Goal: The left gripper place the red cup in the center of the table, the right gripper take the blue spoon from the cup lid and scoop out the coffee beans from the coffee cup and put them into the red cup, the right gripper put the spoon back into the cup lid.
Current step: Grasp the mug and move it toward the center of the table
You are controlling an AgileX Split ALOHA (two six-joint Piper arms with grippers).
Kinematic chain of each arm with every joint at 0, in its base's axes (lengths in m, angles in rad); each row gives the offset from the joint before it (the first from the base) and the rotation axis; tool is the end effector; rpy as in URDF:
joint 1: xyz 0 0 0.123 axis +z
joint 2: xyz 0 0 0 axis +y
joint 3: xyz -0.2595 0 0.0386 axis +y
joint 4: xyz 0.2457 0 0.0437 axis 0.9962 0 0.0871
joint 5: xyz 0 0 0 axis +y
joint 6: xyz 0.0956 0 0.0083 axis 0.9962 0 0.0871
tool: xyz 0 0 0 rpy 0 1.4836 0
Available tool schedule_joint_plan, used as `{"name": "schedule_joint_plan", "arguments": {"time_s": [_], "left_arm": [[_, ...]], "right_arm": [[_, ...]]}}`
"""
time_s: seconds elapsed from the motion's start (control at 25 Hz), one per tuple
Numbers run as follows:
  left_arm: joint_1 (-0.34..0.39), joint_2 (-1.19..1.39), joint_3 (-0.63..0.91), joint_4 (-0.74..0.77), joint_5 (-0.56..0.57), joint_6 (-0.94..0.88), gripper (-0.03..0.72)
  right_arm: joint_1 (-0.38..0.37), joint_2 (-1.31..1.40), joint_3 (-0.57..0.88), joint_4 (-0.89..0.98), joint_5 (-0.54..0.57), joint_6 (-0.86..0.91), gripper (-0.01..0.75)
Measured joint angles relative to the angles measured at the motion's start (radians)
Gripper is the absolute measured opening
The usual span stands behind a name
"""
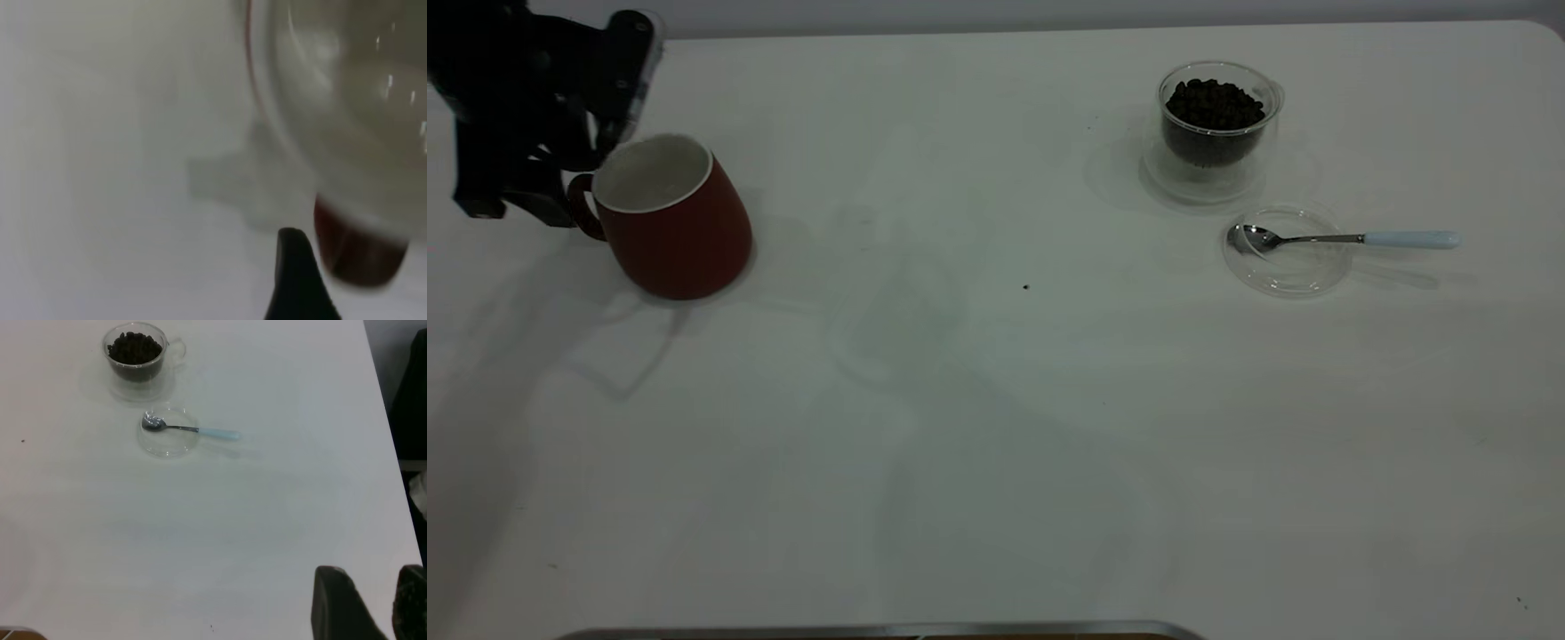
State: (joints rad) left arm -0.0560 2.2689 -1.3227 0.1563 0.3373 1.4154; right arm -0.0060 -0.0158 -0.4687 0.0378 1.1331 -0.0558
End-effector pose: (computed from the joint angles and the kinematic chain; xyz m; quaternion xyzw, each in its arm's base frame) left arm 0.4105 -0.0181 0.0341 0.7075 0.6808 0.1471 0.1198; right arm 0.0182 0.0032 0.2595 -0.0231 0.8749 0.0039 0.4838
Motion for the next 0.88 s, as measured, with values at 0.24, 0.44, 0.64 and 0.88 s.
{"name": "schedule_joint_plan", "arguments": {"time_s": [0.24,0.44,0.64,0.88], "left_arm": [[-0.075,0.009,-0.001,-0.061,-0.007,0.003,0.535],[-0.149,0.035,-0.001,-0.12,-0.034,0.003,0.535],[-0.24,0.039,-0.001,-0.14,-0.093,-0.001,0.535],[-0.329,0.039,-0.001,-0.226,-0.149,-0.004,0.533]], "right_arm": [[0.0,0.0,0.0,0.0,0.0,0.0,0.24],[0.0,0.0,0.0,0.0,0.0,0.0,0.24],[0.0,0.0,0.0,0.0,0.0,0.0,0.24],[0.0,0.0,0.0,0.0,0.0,0.0,0.24]]}}
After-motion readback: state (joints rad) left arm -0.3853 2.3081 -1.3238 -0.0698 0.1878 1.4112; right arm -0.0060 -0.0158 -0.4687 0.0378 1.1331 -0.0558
